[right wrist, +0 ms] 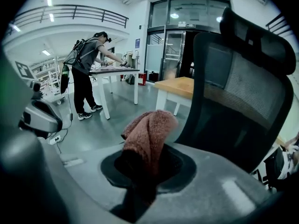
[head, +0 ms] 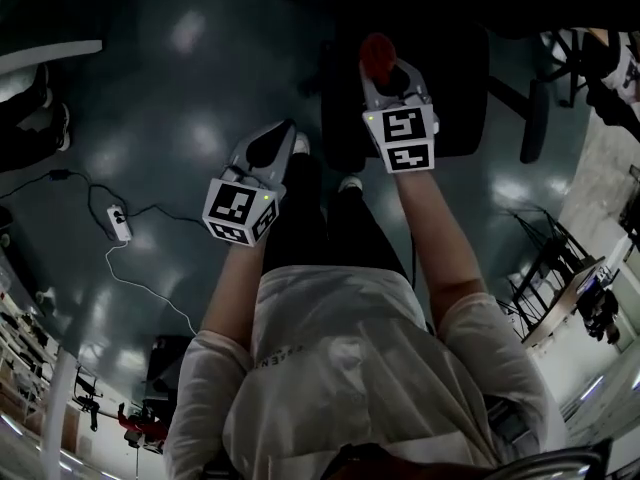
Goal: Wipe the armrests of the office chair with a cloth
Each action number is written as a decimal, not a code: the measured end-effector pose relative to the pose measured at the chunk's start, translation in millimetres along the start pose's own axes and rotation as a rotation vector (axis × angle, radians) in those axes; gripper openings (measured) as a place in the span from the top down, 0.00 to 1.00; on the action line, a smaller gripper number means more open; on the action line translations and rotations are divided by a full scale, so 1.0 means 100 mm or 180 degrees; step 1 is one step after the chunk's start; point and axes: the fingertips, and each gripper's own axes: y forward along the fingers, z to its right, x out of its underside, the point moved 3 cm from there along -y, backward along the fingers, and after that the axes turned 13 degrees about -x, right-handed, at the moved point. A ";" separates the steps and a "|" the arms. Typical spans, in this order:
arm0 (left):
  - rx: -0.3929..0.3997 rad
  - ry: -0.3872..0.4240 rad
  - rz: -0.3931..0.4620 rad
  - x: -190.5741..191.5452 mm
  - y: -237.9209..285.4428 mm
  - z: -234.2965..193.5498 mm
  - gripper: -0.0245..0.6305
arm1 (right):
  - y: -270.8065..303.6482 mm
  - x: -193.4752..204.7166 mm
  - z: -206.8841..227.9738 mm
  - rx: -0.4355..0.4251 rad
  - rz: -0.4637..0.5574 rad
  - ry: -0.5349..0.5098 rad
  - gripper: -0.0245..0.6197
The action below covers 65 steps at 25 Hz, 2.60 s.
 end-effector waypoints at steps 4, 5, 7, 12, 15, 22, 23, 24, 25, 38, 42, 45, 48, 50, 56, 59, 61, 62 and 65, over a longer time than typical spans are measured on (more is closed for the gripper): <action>0.0017 -0.0049 -0.0064 0.11 0.06 -0.08 0.94 | 0.25 -0.05 -0.12 -0.0137 -0.0080 -0.0168 0.88; 0.0018 -0.0048 -0.0071 0.12 0.05 -0.07 0.94 | 0.28 -0.06 -0.16 -0.0175 -0.0100 -0.0188 0.88; 0.0013 -0.0037 -0.0066 0.11 0.00 -0.02 0.94 | 0.29 -0.07 -0.25 -0.0255 -0.0139 -0.0203 0.88; 0.0025 -0.0018 0.0039 0.03 -0.12 0.10 0.94 | 0.23 -0.02 -0.49 -0.0519 -0.0196 -0.0229 0.88; 0.0012 -0.0017 0.0079 0.06 -0.18 0.15 0.94 | 0.16 0.03 -0.65 -0.0616 -0.0167 -0.0245 0.88; -0.0085 -0.0065 0.0175 0.26 -0.42 0.33 0.94 | -0.05 0.25 -0.97 -0.0721 -0.0090 -0.0308 0.88; -0.0105 -0.0074 0.0187 0.30 -0.46 0.34 0.94 | -0.08 0.29 -1.03 -0.0737 -0.0081 -0.0314 0.88; -0.0130 -0.0087 0.0198 0.34 -0.50 0.35 0.94 | -0.11 0.33 -1.09 -0.0757 -0.0071 -0.0321 0.88; -0.0159 -0.0102 0.0209 0.38 -0.54 0.36 0.94 | -0.15 0.38 -1.15 -0.0779 -0.0057 -0.0330 0.88; -0.0289 -0.0151 0.0196 0.77 -0.83 0.70 0.94 | -0.79 1.00 -1.84 -0.1128 -0.0112 -0.0246 0.88; -0.0267 -0.0140 0.0215 0.69 -0.78 0.75 0.94 | -0.98 0.98 -1.69 -0.1100 -0.0015 -0.0064 0.88; -0.0239 -0.0106 0.0222 0.56 -0.69 0.71 0.94 | -1.08 0.86 -1.30 -0.0799 0.0111 0.0042 0.88; -0.0206 -0.0067 0.0233 0.41 -0.54 0.67 0.94 | -1.06 0.79 -0.79 -0.0488 0.0125 0.0088 0.88; -0.0177 -0.0031 0.0227 0.33 -0.42 0.62 0.94 | -0.97 0.74 -0.49 -0.0329 0.0114 0.0080 0.88; -0.0050 0.0079 0.0092 0.18 -0.08 0.47 0.94 | -0.43 0.60 0.04 -0.0238 0.0051 0.0048 0.88; 0.0010 0.0086 0.0038 0.12 0.09 0.43 0.94 | -0.18 0.54 0.17 -0.0300 0.0004 -0.0011 0.88; 0.0048 0.0108 0.0006 0.08 0.16 0.40 0.94 | -0.02 0.53 0.24 -0.0326 -0.0055 -0.0092 0.88; 0.0067 0.0128 -0.0012 0.07 0.19 0.39 0.94 | 0.05 0.53 0.26 -0.0348 -0.0087 -0.0140 0.88; 0.0120 0.0200 -0.0072 0.07 0.27 0.37 0.94 | 0.20 0.55 0.29 -0.0509 -0.0148 -0.0231 0.88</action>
